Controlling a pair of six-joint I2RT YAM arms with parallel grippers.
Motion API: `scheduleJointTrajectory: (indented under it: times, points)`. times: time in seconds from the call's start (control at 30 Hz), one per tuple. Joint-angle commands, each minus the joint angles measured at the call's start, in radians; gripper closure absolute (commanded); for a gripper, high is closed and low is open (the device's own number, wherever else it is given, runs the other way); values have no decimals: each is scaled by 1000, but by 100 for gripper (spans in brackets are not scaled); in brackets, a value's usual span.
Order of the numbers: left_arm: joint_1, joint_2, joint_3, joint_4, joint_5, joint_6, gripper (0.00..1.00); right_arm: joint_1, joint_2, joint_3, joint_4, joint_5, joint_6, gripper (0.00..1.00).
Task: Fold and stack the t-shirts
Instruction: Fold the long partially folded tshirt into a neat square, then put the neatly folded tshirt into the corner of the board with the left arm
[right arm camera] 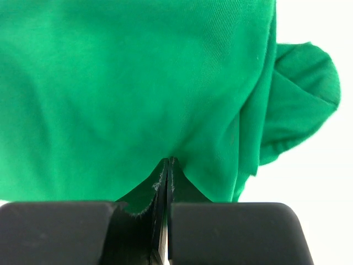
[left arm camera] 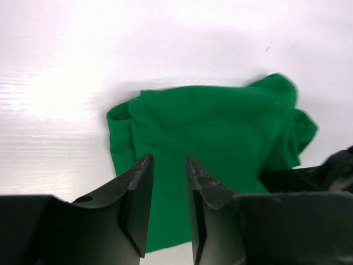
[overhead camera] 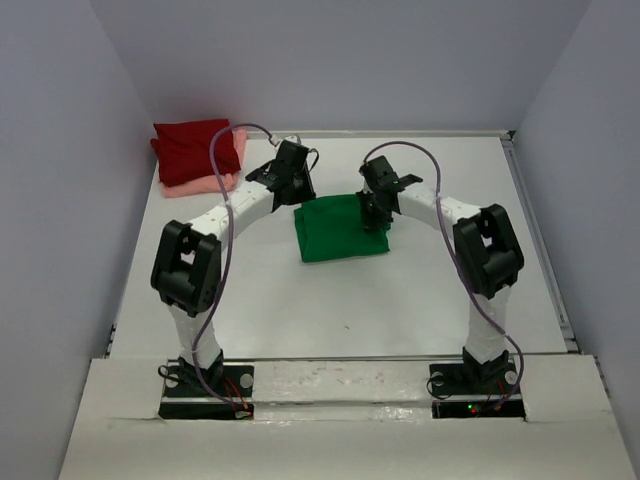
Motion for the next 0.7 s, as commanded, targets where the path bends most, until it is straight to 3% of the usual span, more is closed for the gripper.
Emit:
scheduleJointTrajectory:
  times: [0.0,0.13,0.17,0.2,0.23,0.3,0.43,0.57,0.67]
  points:
    - [-19,-157,6,-32,-134,15,57,21,-111,48,-30,42,-18,100]
    - [-19,-181,-6,-96,-98,-5,43,40,-192,71,-77,75,-14,100]
    - [-19,-189,-23,-99,-89,-13,31,40,-214,67,-82,78,-14,100]
    - [-20,-198,-43,-102,-82,-39,26,40,-239,58,-89,81,-13,100]
    - [-19,-230,-110,-63,-17,-36,11,40,-295,52,-106,106,-8,100]
    - [7,-267,-260,17,81,-59,7,40,-363,23,-112,126,-7,100]
    - [124,-313,-497,321,435,-116,6,40,-538,-13,-137,155,-7,100]
    - [214,-290,-607,446,536,-134,6,40,-717,-33,-158,172,-14,100]
    - [222,-263,-637,520,586,-146,6,40,-771,-34,-183,180,-27,100]
